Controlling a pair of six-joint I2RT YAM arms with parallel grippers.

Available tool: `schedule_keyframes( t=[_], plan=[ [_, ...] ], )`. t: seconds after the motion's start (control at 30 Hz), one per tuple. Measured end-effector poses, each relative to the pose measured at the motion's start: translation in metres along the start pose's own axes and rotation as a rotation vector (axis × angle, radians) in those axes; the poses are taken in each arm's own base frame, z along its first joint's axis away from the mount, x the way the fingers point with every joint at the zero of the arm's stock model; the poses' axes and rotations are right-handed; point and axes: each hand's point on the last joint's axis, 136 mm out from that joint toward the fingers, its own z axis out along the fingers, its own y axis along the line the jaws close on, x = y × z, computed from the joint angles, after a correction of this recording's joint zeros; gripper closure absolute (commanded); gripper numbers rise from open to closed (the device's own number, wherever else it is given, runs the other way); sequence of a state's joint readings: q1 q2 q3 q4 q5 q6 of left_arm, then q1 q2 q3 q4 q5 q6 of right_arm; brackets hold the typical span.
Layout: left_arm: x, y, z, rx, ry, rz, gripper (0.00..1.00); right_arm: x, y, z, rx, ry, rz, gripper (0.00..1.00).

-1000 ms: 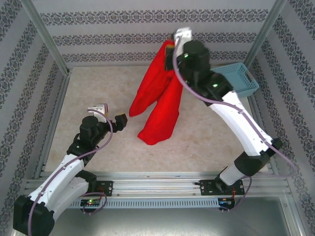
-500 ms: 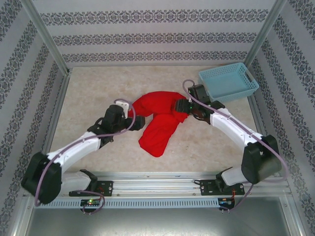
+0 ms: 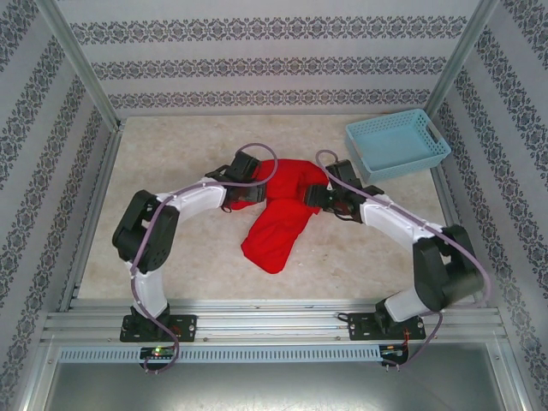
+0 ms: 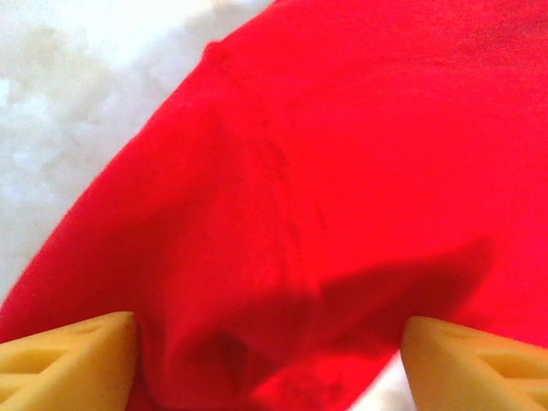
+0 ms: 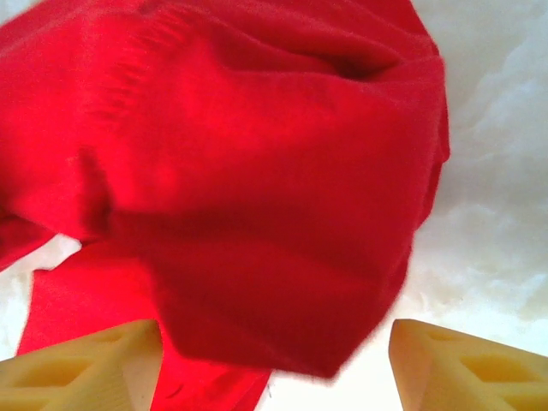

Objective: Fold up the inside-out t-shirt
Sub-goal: Flatten out the T-shirt at the center of the table.

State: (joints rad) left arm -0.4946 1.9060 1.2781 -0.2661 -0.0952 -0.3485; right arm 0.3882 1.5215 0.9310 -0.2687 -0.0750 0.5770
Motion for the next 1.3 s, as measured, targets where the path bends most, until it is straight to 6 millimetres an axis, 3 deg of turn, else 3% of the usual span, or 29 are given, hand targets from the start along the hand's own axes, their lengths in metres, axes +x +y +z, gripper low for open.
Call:
schedule_keyframes(
  t=[0.17, 0.23, 0.3, 0.37, 0.43, 0.5, 0.57, 0.63, 0.7, 0.77, 0.8, 0.87, 0.97, 1.13, 1.3],
  plan=[
    [-0.003, 0.014, 0.011, -0.021, 0.044, -0.028, 0.99, -0.012, 0.002, 0.016, 0.025, 0.014, -0.015, 0.9],
    [-0.01, 0.016, 0.006, -0.025, 0.033, -0.034, 1.0, -0.018, -0.001, 0.011, 0.046, -0.008, -0.032, 1.0],
    [-0.017, 0.018, -0.006, -0.028, 0.012, -0.041, 1.0, -0.023, -0.004, 0.001, 0.076, -0.03, -0.053, 1.0],
    [-0.023, 0.024, -0.031, -0.031, -0.029, -0.06, 1.0, -0.028, -0.008, -0.016, 0.107, -0.056, -0.093, 1.0],
    [-0.033, 0.035, -0.072, -0.031, -0.107, -0.095, 1.0, -0.039, -0.007, -0.044, 0.123, -0.109, -0.136, 1.0],
    [-0.049, 0.048, -0.126, -0.025, -0.226, -0.138, 1.0, -0.053, 0.0, -0.079, 0.108, -0.187, -0.173, 1.0],
    [-0.066, 0.06, -0.186, -0.011, -0.375, -0.18, 1.0, -0.07, 0.009, -0.119, 0.078, -0.286, -0.207, 1.0],
    [-0.081, 0.071, -0.26, 0.022, -0.566, -0.228, 1.0, -0.083, 0.021, -0.161, 0.037, -0.389, -0.24, 1.0],
    [-0.085, 0.083, -0.311, 0.035, -0.702, -0.268, 1.0, -0.093, 0.031, -0.198, -0.002, -0.479, -0.264, 1.0],
    [-0.081, 0.096, -0.344, 0.026, -0.795, -0.303, 1.0, -0.097, 0.04, -0.224, -0.04, -0.541, -0.282, 1.0],
    [-0.078, 0.101, -0.352, 0.014, -0.82, -0.316, 1.0, -0.097, 0.042, -0.23, -0.056, -0.553, -0.292, 1.0],
    [-0.073, 0.11, -0.352, -0.03, -0.83, -0.335, 1.0, -0.095, 0.044, -0.233, -0.069, -0.553, -0.302, 1.0],
    [-0.068, 0.116, -0.32, -0.116, -0.748, -0.325, 1.0, -0.091, 0.042, -0.215, -0.056, -0.507, -0.304, 1.0],
    [-0.049, 0.132, -0.231, -0.246, -0.477, -0.311, 1.0, -0.071, 0.014, -0.144, 0.037, -0.318, -0.263, 0.95],
    [-0.03, 0.147, -0.164, -0.282, -0.228, -0.324, 1.0, -0.052, -0.016, -0.082, 0.121, -0.133, -0.182, 0.79]
  ],
)
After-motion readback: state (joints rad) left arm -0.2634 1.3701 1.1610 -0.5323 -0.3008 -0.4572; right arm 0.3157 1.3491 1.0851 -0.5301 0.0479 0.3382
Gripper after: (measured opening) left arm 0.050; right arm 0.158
